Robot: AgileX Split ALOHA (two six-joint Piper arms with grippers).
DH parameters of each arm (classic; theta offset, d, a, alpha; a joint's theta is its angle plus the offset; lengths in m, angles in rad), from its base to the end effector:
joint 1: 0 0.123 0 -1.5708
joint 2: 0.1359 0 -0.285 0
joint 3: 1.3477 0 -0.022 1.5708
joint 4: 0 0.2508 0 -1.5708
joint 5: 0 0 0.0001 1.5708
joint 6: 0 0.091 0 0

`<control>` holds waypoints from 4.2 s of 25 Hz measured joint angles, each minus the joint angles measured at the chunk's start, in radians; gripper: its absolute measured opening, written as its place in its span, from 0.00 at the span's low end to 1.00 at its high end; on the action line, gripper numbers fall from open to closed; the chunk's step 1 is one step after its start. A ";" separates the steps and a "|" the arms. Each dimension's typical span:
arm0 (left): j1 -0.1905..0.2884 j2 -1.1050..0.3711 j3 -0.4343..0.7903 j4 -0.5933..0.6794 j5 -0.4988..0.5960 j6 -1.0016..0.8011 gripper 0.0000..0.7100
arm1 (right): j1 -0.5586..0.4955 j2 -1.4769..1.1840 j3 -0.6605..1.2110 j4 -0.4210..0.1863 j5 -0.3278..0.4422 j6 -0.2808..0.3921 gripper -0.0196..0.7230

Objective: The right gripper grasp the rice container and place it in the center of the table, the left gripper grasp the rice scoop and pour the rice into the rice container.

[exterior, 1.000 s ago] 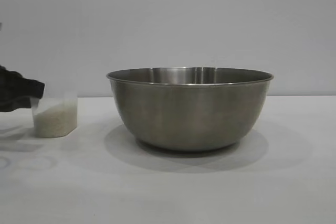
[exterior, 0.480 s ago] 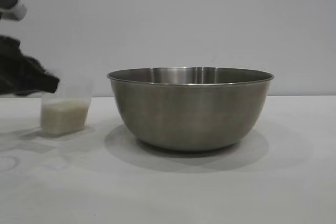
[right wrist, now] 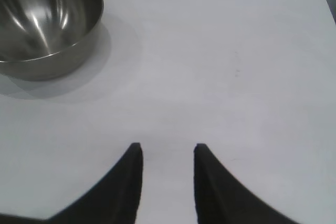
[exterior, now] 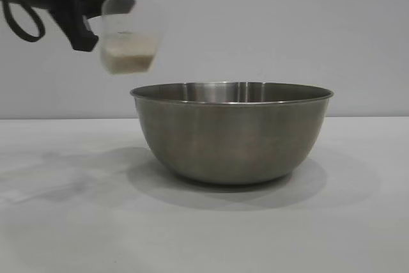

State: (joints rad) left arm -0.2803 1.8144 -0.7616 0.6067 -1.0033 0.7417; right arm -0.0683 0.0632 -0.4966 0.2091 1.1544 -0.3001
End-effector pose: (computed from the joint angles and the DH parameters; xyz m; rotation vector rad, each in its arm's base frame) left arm 0.3204 -0.1377 0.1895 1.2988 0.9738 0.2235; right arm 0.0008 0.0173 0.2708 -0.2658 2.1675 0.0497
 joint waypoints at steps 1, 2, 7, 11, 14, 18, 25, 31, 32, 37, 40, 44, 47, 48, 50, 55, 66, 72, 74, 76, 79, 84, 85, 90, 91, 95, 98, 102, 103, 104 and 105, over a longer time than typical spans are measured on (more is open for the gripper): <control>-0.031 0.000 -0.017 0.000 0.032 0.082 0.00 | 0.000 0.000 0.000 0.000 0.000 0.000 0.34; -0.058 0.000 -0.035 0.000 0.077 0.168 0.00 | 0.000 0.000 0.000 0.000 0.000 0.000 0.34; -0.200 0.009 -0.100 -0.004 0.236 0.621 0.00 | 0.000 0.000 0.000 0.000 0.000 0.000 0.34; -0.273 0.039 -0.107 -0.004 0.289 0.943 0.00 | 0.000 0.000 0.000 0.000 0.000 0.000 0.34; -0.309 0.063 -0.109 -0.011 0.283 1.137 0.00 | 0.000 0.000 0.000 0.000 0.000 0.000 0.34; -0.334 0.068 -0.111 -0.014 0.246 1.288 0.00 | 0.000 0.000 0.000 0.000 0.000 0.000 0.34; -0.334 0.068 -0.117 -0.003 0.228 1.363 0.00 | 0.000 0.000 0.000 0.000 0.000 0.000 0.34; -0.334 0.068 -0.117 -0.042 0.227 1.212 0.00 | 0.000 0.000 0.000 0.000 0.000 0.000 0.34; -0.334 0.068 -0.117 -0.091 0.227 1.100 0.00 | 0.000 0.000 0.000 0.000 0.000 0.000 0.34; -0.315 0.060 -0.117 -0.412 0.221 0.372 0.00 | 0.000 0.000 0.000 0.000 0.000 0.000 0.34; -0.236 0.007 -0.089 -0.524 0.195 -0.199 0.00 | 0.000 0.000 0.000 0.000 0.000 0.000 0.34; -0.087 -0.059 0.069 -0.571 0.017 -0.598 0.00 | 0.000 0.000 0.000 0.000 0.000 0.000 0.34; 0.009 -0.061 0.208 -0.557 -0.062 -0.643 0.00 | 0.000 0.000 0.000 0.000 0.000 0.000 0.34; 0.032 -0.059 0.247 -0.547 -0.073 -0.651 0.00 | 0.000 0.000 0.000 0.000 0.000 0.000 0.34; 0.067 -0.036 0.294 -0.532 -0.106 -0.655 0.00 | 0.000 0.000 0.000 0.000 0.000 0.000 0.34; 0.089 0.094 0.326 -0.516 -0.129 -0.661 0.00 | 0.000 0.000 0.000 0.000 0.000 0.000 0.34; 0.089 0.220 0.331 -0.545 -0.134 -0.661 0.00 | 0.000 0.000 0.000 0.000 0.000 0.000 0.34; 0.089 0.200 0.411 -0.539 -0.134 -0.661 0.27 | 0.000 0.000 0.000 0.000 0.000 0.000 0.34; 0.089 0.164 0.451 -0.539 -0.134 -0.661 0.26 | 0.000 0.000 0.000 0.000 0.000 0.000 0.34; 0.089 0.113 0.478 -0.542 -0.134 -0.661 0.31 | 0.000 0.000 0.000 0.000 0.000 0.000 0.34; 0.089 -0.002 0.505 -0.596 -0.134 -0.676 0.29 | 0.000 0.000 0.000 0.000 0.000 0.000 0.34; 0.150 -0.185 0.530 -0.640 -0.134 -0.747 0.29 | 0.000 0.000 0.000 0.000 0.000 0.000 0.34; 0.184 -0.211 0.532 -0.608 -0.132 -0.748 0.29 | 0.000 0.000 0.000 0.000 0.000 0.000 0.34; 0.313 -0.356 0.530 -0.477 -0.039 -0.771 0.29 | 0.000 0.000 0.000 0.000 0.000 0.000 0.34; 0.317 -0.377 0.528 -0.457 -0.016 -0.767 0.29 | 0.000 0.000 0.000 0.000 0.000 0.000 0.34; 0.319 -0.514 0.509 -0.376 0.111 -0.774 0.29 | 0.000 0.000 0.000 0.000 0.000 0.000 0.34; 0.319 -0.668 0.505 -0.301 0.256 -0.864 0.29 | 0.000 0.000 0.000 0.000 0.000 0.000 0.34; 0.319 -0.939 0.500 -0.244 0.471 -0.922 0.29 | 0.000 0.000 0.000 0.000 0.000 0.000 0.34; 0.319 -1.004 0.492 -0.241 0.563 -0.948 0.29 | 0.000 0.000 0.000 0.000 0.000 0.000 0.34; 0.319 -1.081 0.481 -0.240 0.651 -0.988 0.29 | 0.000 0.000 0.000 0.000 0.000 0.000 0.34; 0.319 -1.154 0.471 -0.240 0.756 -1.023 0.29 | 0.000 0.000 0.000 0.000 0.000 0.000 0.34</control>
State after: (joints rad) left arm 0.0389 0.6604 -0.2910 0.3670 -0.2477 -0.2810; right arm -0.0683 0.0632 -0.4966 0.2091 1.1544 -0.3001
